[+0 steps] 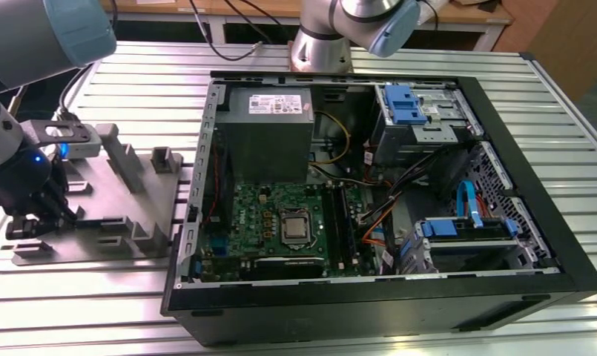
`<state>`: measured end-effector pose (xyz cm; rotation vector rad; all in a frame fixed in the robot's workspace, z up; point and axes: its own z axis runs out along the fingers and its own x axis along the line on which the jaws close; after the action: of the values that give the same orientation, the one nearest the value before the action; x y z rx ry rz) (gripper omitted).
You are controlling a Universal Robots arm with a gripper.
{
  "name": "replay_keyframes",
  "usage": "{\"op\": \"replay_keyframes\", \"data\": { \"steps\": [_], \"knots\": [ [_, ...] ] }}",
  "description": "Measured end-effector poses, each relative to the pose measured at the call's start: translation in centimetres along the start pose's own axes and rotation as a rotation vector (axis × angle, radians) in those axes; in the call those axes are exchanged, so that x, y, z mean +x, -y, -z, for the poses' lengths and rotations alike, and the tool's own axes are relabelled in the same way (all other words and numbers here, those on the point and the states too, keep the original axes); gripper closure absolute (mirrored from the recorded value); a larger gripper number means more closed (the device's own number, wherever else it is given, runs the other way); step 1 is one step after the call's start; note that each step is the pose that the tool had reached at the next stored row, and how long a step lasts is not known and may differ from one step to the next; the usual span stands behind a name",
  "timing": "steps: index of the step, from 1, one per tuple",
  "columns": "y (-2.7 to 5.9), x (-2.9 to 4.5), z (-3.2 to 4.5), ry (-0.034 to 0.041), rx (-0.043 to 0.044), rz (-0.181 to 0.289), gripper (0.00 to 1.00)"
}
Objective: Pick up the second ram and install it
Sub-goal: 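Pick up the second ram and move it above second insertion slot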
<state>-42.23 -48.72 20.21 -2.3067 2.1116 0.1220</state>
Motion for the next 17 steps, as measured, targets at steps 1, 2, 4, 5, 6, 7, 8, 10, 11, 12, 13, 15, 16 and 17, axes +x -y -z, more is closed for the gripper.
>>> {"op": "replay_keyframes", "data": {
  "steps": [1,2,4,5,6,7,8,10,11,12,13,15,16,17],
  "knots": [
    [0.01,0.00,-0.10,0.0003,0.0005,0.000,0.82],
    [0.01,0.01,-0.15,0.0002,0.0004,0.000,0.82],
    [0.01,0.01,-0.15,0.0001,0.0002,0.000,0.82],
    [0.01,0.01,-0.14,0.0000,0.0001,0.000,0.82],
    [0.01,0.01,-0.14,0.0000,0.0001,0.000,0.82],
    [0.01,0.01,-0.14,0.0000,0.0000,0.000,0.82],
    [0.01,0.01,-0.14,0.0000,0.0000,0.000,0.82],
    [0.01,0.01,-0.15,0.0000,0.0000,0.000,0.83],
    [0.00,0.01,-0.15,0.0000,0.0000,0.000,0.83],
    [0.01,0.01,-0.15,0.0001,0.0001,0.000,0.89],
    [0.01,0.01,-0.16,0.0000,0.0001,0.000,0.89],
    [0.01,0.01,-0.16,0.0001,0.0001,0.000,0.89],
    [0.01,0.01,-0.16,0.0000,0.0001,0.000,0.89],
    [0.01,0.01,-0.16,0.0000,0.0001,0.000,0.89]
  ]
}}
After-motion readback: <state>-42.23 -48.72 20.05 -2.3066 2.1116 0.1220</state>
